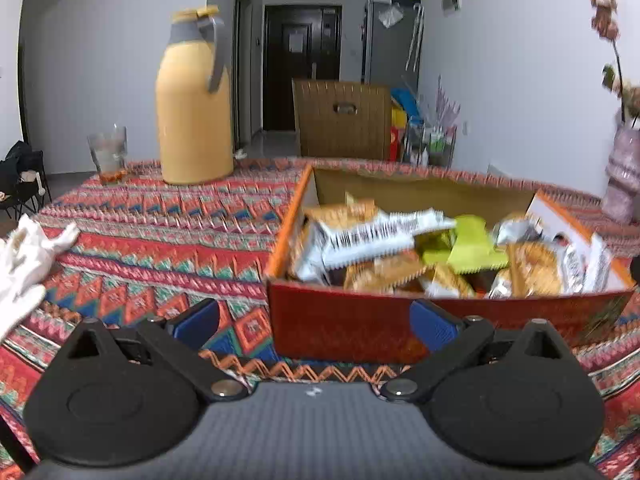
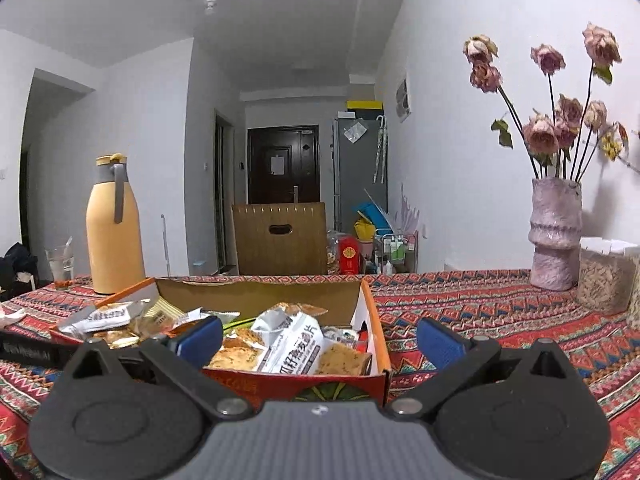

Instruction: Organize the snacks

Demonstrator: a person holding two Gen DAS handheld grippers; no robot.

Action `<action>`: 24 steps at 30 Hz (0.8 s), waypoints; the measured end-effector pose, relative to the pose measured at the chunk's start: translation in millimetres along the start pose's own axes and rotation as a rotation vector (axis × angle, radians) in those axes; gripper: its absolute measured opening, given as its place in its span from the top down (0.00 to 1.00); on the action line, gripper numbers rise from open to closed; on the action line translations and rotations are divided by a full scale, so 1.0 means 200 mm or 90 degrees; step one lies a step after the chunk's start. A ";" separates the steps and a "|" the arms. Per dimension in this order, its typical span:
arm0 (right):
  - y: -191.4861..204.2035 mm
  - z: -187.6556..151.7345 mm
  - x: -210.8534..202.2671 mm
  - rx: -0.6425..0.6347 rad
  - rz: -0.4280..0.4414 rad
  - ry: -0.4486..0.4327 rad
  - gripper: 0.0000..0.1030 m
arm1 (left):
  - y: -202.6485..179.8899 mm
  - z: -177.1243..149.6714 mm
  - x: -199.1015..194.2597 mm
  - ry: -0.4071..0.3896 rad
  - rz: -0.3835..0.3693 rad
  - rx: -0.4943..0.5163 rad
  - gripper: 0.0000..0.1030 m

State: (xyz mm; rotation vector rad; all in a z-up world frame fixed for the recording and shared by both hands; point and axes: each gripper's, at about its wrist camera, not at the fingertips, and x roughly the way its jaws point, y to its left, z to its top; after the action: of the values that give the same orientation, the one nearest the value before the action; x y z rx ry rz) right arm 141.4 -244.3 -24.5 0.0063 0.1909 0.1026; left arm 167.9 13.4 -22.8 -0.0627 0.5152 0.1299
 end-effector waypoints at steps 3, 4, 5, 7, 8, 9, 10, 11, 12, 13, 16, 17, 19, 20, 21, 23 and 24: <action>-0.01 0.03 -0.05 -0.001 0.009 0.025 0.00 | 0.05 0.04 -0.09 -0.010 -0.009 -0.013 0.00; -0.01 0.04 -0.08 -0.003 0.012 0.035 0.00 | 0.07 0.04 -0.13 -0.011 -0.007 -0.012 0.00; -0.01 0.04 -0.10 -0.006 0.011 0.045 0.00 | 0.08 0.05 -0.16 -0.013 -0.007 -0.010 0.00; -0.01 0.04 -0.16 -0.013 0.012 0.062 0.00 | 0.10 0.04 -0.21 -0.010 -0.005 0.003 0.00; -0.01 0.03 -0.19 -0.015 0.011 0.073 0.00 | 0.11 0.03 -0.23 -0.007 -0.006 0.010 0.00; -0.01 0.02 -0.22 -0.014 0.012 0.081 0.00 | 0.12 0.02 -0.25 -0.002 -0.004 0.015 0.00; -0.01 0.01 -0.24 -0.011 0.013 0.093 0.00 | 0.13 0.00 -0.27 0.007 0.000 0.021 0.00; -0.01 0.01 -0.26 -0.007 0.013 0.104 0.00 | 0.13 -0.01 -0.28 0.014 -0.002 0.024 0.00; -0.02 0.00 -0.29 -0.002 0.015 0.113 0.00 | 0.14 -0.03 -0.30 0.019 -0.003 0.026 0.00; -0.02 -0.02 -0.31 0.004 0.016 0.121 0.00 | 0.14 -0.05 -0.31 0.025 -0.002 0.027 0.00; -0.02 -0.06 -0.37 0.019 0.011 0.143 0.00 | 0.15 -0.10 -0.35 0.034 -0.008 0.026 0.00; -0.02 -0.07 -0.38 0.023 0.009 0.150 0.00 | 0.15 -0.11 -0.37 0.036 -0.009 0.024 0.00; -0.03 -0.10 -0.40 0.035 0.002 0.162 0.00 | 0.17 -0.14 -0.39 0.039 -0.013 0.010 0.00; -0.03 -0.11 -0.41 0.041 0.001 0.168 0.00 | 0.18 -0.15 -0.41 0.039 -0.017 -0.002 0.00; -0.04 -0.12 -0.42 0.047 0.000 0.174 0.00 | 0.19 -0.17 -0.42 0.037 -0.021 -0.015 0.00; -0.04 -0.14 -0.43 0.054 -0.003 0.181 0.00 | 0.20 -0.18 -0.44 0.035 -0.034 -0.035 0.00; -0.04 -0.15 -0.43 0.055 -0.003 0.183 0.00 | 0.20 -0.19 -0.45 0.034 -0.037 -0.033 0.00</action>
State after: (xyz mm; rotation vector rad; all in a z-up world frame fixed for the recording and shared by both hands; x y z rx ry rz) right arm 52.8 -260.9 -37.0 0.0781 0.4823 0.0902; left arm 67.0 39.2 -12.6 -0.1315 0.5636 0.0848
